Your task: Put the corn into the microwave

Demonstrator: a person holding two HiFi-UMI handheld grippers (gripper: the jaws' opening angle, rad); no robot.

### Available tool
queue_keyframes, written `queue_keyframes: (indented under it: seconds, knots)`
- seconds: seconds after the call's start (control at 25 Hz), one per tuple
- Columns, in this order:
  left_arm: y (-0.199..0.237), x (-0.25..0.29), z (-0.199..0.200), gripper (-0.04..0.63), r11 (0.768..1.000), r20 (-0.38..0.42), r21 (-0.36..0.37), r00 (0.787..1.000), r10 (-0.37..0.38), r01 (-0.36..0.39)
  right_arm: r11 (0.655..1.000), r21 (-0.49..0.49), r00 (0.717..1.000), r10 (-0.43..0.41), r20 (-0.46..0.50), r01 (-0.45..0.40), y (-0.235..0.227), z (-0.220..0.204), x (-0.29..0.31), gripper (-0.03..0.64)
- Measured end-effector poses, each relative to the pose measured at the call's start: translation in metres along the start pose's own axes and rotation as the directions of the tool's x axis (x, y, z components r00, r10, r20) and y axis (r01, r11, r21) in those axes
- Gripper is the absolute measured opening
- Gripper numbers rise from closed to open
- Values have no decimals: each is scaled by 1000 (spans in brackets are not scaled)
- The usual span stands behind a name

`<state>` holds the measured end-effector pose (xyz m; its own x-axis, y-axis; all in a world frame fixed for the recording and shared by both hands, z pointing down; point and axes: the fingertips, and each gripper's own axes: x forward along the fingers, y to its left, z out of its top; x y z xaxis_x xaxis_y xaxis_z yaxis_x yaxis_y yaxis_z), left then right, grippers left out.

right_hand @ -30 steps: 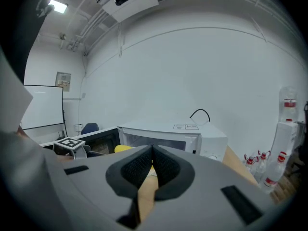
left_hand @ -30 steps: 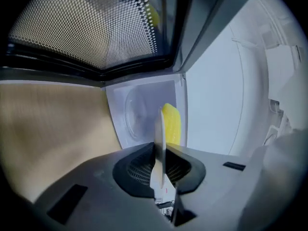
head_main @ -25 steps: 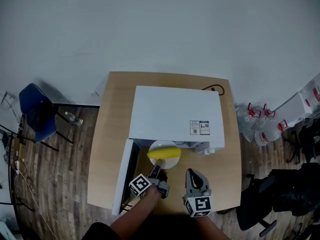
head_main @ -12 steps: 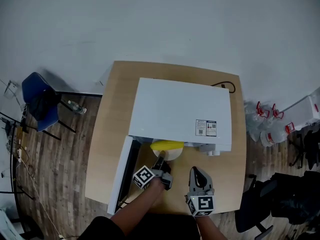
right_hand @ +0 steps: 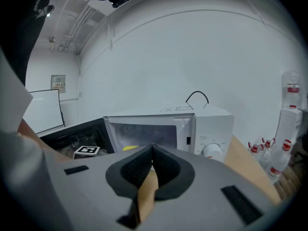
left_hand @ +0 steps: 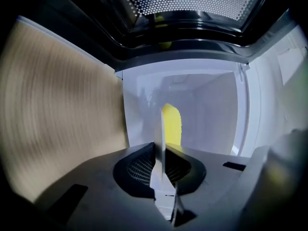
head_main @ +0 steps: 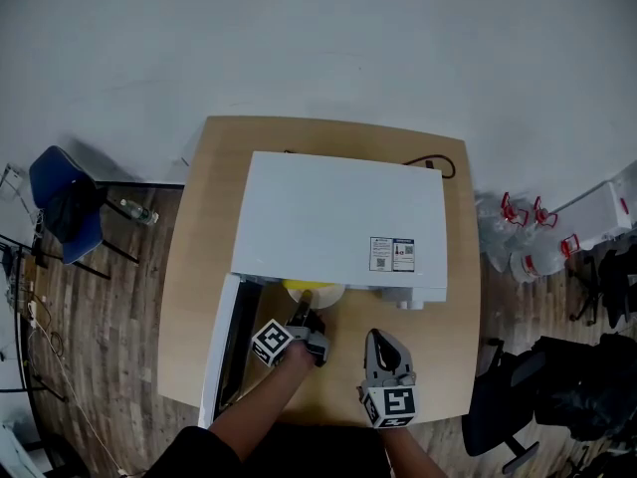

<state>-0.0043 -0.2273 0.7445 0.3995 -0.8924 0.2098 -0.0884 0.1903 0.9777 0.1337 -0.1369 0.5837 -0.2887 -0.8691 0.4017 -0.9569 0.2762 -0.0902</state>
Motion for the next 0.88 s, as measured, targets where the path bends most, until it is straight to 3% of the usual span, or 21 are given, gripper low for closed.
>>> queue_keyframes:
  seconds: [0.48,0.68,0.88]
  knots:
    - [11,17,2,26,999,35,-12,999,40,-39,1000,6,1000,1,-22,0,-2,-12,-5,60]
    - [7,21,6,28,998,57,42,997,52,-55,1000,6,999,-8,-45,8,-10,-21,-14,60]
    - [11,7,6,130,995,42,43,995,85,-87,999,-26,998,20,-58,-21,4,-19,-30,60]
